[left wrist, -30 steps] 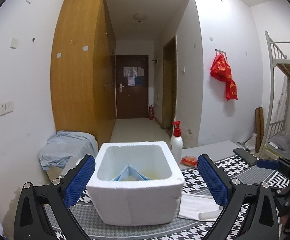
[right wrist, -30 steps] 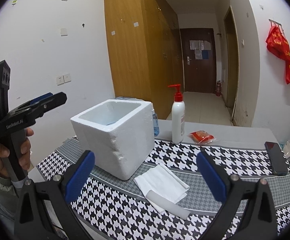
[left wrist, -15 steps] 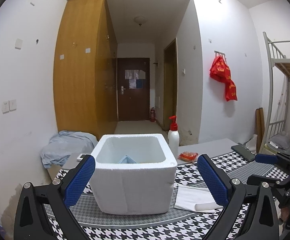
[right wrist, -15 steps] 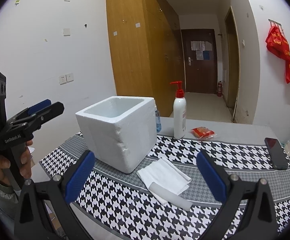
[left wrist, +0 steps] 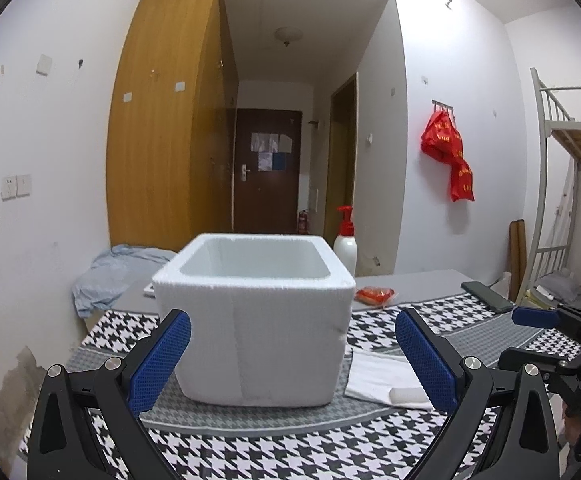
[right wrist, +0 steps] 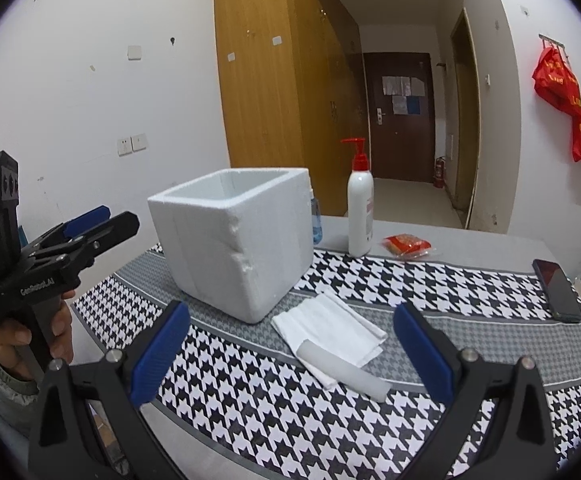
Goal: Organize soft objects
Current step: 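Withdraw both tools from the box toward the white towel and roll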
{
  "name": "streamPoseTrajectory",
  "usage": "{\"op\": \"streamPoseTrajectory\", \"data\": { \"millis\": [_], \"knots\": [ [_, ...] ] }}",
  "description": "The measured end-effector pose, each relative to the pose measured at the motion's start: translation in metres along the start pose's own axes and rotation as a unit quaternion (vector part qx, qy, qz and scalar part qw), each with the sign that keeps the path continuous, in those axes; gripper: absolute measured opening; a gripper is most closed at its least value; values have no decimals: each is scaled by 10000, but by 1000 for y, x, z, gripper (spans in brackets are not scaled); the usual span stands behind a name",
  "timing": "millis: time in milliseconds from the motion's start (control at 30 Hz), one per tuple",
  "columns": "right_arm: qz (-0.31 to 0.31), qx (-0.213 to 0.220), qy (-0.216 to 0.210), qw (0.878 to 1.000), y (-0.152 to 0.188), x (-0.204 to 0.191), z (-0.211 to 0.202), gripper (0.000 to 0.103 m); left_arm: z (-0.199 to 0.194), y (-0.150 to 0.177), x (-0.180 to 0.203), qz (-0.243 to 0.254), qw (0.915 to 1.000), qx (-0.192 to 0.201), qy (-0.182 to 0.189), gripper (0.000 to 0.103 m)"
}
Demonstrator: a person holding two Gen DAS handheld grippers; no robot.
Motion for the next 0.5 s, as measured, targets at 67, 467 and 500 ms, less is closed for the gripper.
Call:
{"op": "streamPoseTrajectory", "data": {
  "millis": [67,467,500],
  "knots": [
    [1,-49,-29,10000,4,-1,4,103,2,7,0,3,10000,-76,30,102],
    [90,-216,-30,9997,19,7,18,103,12,26,-2,16,9995,-305,0,102],
    [80,-232,-21,9997,20,8,19,103,12,26,-1,19,9995,-314,22,102]
  ]
}}
Point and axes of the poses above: each gripper's, at about its wrist camera, not at the fingertips, and z roughly the way its jaws point, x to its right, y to its underside, the point moved 10 cm from there along z, roughly the way its jaws point, and after that the axes turned 15 degrees about -z, right-handed, at the moved point
